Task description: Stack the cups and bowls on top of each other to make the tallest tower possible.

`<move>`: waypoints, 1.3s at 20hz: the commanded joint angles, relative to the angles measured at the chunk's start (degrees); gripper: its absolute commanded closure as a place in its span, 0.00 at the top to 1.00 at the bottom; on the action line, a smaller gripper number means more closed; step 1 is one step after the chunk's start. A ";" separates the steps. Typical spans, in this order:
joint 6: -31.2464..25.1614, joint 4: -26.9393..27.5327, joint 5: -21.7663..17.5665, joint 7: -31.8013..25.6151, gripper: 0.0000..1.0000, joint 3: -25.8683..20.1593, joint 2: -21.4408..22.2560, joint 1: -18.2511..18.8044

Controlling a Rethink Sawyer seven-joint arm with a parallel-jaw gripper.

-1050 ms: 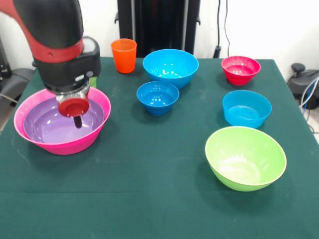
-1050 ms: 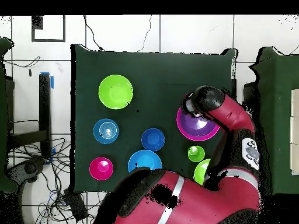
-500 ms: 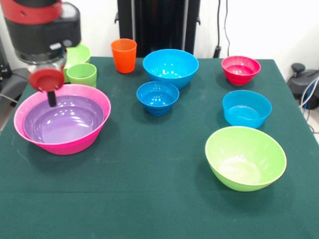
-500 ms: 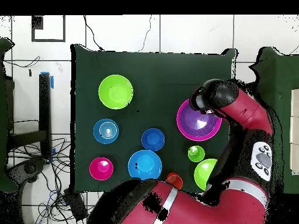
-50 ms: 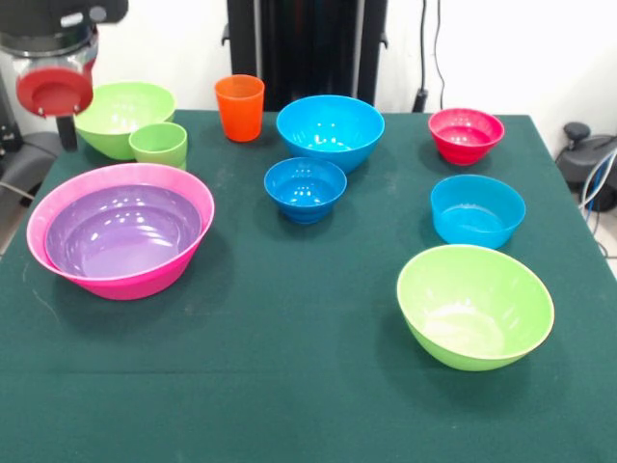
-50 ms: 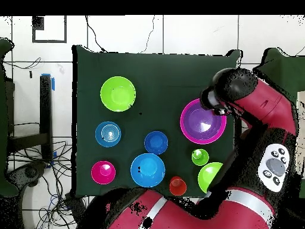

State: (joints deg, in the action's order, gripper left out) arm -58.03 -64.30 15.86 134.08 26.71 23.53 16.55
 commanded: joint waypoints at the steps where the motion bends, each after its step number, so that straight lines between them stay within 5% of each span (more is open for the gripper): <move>1: -4.94 2.26 -2.38 4.56 0.00 -2.45 0.20 -1.19; 7: -0.40 2.12 -3.80 2.06 0.00 -2.76 -0.60 -1.43; 10: 7.32 0.94 -4.10 3.02 0.00 -3.02 -0.81 -1.97; 15: 16.27 1.13 -8.03 -4.86 0.00 -4.60 -0.05 -2.16; 20: 2.81 2.27 -8.83 -7.61 0.00 -4.57 2.63 -4.32; 26: -2.71 1.05 -11.17 -8.69 0.00 -4.36 5.00 -6.99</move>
State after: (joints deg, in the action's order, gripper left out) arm -51.28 -61.71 9.76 134.08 27.89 26.11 13.59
